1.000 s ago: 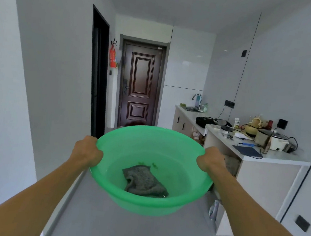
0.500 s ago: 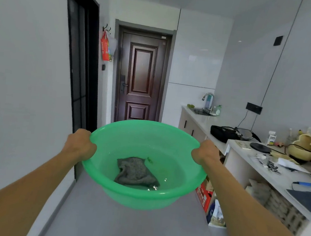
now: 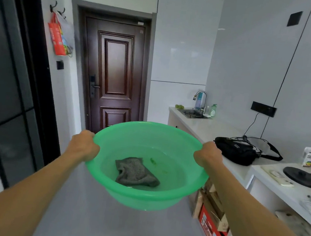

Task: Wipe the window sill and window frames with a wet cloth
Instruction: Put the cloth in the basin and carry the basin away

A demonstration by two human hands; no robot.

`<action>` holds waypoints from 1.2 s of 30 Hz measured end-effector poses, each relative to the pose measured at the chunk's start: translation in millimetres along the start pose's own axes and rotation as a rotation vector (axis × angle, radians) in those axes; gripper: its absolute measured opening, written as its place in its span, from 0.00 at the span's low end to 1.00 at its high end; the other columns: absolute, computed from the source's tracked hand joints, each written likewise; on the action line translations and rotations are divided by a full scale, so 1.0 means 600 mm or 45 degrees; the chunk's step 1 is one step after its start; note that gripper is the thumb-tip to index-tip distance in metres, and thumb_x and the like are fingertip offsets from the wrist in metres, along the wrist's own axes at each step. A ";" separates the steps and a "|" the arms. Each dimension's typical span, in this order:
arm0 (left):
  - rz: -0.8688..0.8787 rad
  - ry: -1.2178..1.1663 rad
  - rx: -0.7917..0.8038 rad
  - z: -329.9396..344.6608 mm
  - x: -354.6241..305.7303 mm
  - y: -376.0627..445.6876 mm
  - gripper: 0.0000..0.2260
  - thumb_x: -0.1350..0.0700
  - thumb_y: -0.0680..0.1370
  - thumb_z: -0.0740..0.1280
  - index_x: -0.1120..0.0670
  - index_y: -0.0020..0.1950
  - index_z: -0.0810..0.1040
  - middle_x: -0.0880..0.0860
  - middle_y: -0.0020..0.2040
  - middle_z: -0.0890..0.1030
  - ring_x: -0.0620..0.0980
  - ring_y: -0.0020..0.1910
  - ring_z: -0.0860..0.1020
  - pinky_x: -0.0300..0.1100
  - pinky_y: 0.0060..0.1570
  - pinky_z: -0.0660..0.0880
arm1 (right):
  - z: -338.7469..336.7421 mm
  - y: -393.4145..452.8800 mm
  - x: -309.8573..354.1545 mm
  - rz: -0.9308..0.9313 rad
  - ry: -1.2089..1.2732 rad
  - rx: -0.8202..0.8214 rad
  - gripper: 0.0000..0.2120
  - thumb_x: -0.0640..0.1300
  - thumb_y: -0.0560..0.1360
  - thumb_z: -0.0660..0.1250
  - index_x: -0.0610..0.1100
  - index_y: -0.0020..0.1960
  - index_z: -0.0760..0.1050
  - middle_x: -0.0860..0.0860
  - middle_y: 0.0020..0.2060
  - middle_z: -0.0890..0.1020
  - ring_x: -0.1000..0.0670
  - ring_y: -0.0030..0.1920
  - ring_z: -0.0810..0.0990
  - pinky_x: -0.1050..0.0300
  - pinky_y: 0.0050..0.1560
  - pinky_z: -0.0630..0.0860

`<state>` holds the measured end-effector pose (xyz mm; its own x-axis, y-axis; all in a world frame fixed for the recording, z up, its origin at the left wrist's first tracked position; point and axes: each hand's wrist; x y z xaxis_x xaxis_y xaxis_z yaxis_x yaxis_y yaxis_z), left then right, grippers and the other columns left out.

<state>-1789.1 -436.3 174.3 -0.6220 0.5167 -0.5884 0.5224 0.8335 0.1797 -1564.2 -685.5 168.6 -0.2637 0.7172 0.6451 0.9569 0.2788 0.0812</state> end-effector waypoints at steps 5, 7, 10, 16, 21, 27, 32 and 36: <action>-0.010 -0.015 -0.001 0.134 -0.054 0.271 0.10 0.66 0.74 0.65 0.59 0.53 0.81 0.59 0.47 0.81 0.59 0.47 0.79 0.49 0.49 0.78 | 0.077 0.290 0.038 0.041 0.053 -0.061 0.11 0.36 0.74 0.63 0.36 0.56 0.72 0.40 0.51 0.78 0.40 0.48 0.78 0.52 0.42 0.73; -0.011 -0.042 -0.004 0.193 -0.090 0.396 0.09 0.66 0.73 0.66 0.59 0.51 0.81 0.58 0.45 0.81 0.58 0.45 0.79 0.49 0.48 0.78 | 0.102 0.426 0.053 0.035 0.042 -0.061 0.12 0.36 0.73 0.63 0.35 0.57 0.72 0.39 0.52 0.78 0.39 0.49 0.78 0.52 0.42 0.73; 0.004 -0.086 0.023 0.264 -0.148 0.540 0.07 0.65 0.73 0.67 0.57 0.49 0.81 0.58 0.44 0.81 0.59 0.43 0.79 0.49 0.46 0.79 | 0.126 0.582 0.068 0.089 0.054 -0.080 0.12 0.36 0.73 0.62 0.36 0.56 0.72 0.39 0.52 0.78 0.39 0.50 0.79 0.50 0.44 0.77; 0.100 -0.067 0.086 0.414 -0.274 0.824 0.09 0.65 0.71 0.67 0.58 0.48 0.83 0.59 0.45 0.82 0.59 0.46 0.80 0.47 0.47 0.77 | 0.176 0.888 0.073 0.177 0.080 -0.119 0.10 0.35 0.72 0.62 0.37 0.54 0.72 0.41 0.48 0.78 0.41 0.46 0.79 0.52 0.39 0.76; 0.213 -0.025 0.135 0.562 -0.374 1.050 0.08 0.64 0.72 0.68 0.56 0.48 0.83 0.58 0.46 0.83 0.59 0.47 0.79 0.45 0.46 0.74 | 0.224 1.124 0.054 0.264 0.113 -0.186 0.12 0.36 0.71 0.62 0.37 0.54 0.74 0.41 0.46 0.79 0.41 0.44 0.79 0.53 0.41 0.76; 0.326 0.000 0.212 0.752 -0.525 1.301 0.12 0.64 0.71 0.67 0.56 0.52 0.82 0.59 0.48 0.83 0.61 0.50 0.80 0.48 0.50 0.77 | 0.255 1.394 0.008 0.375 0.135 -0.283 0.14 0.35 0.71 0.62 0.39 0.56 0.73 0.42 0.47 0.78 0.41 0.44 0.78 0.53 0.41 0.75; 0.354 -0.027 0.333 0.949 -0.655 1.460 0.14 0.65 0.74 0.65 0.58 0.59 0.76 0.56 0.47 0.76 0.58 0.47 0.77 0.47 0.48 0.76 | 0.268 1.621 -0.063 0.449 0.104 -0.355 0.15 0.36 0.70 0.63 0.39 0.57 0.73 0.41 0.48 0.79 0.40 0.46 0.79 0.51 0.44 0.77; 0.368 -0.058 0.458 1.119 -0.753 1.576 0.21 0.64 0.75 0.66 0.57 0.67 0.70 0.60 0.57 0.78 0.61 0.54 0.77 0.50 0.54 0.77 | 0.274 1.786 -0.129 0.504 0.074 -0.411 0.15 0.35 0.69 0.63 0.40 0.56 0.73 0.42 0.47 0.79 0.40 0.46 0.79 0.50 0.45 0.79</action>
<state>-622.2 -12.7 81.0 -0.3992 0.7018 -0.5901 0.8447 0.5317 0.0610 -538.5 -337.3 81.0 0.1248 0.6886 0.7143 0.9733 -0.2249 0.0467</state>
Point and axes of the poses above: each hand's wrist, its own y-axis towards the middle knuckle, its own z-axis out of the palm, x = y × z
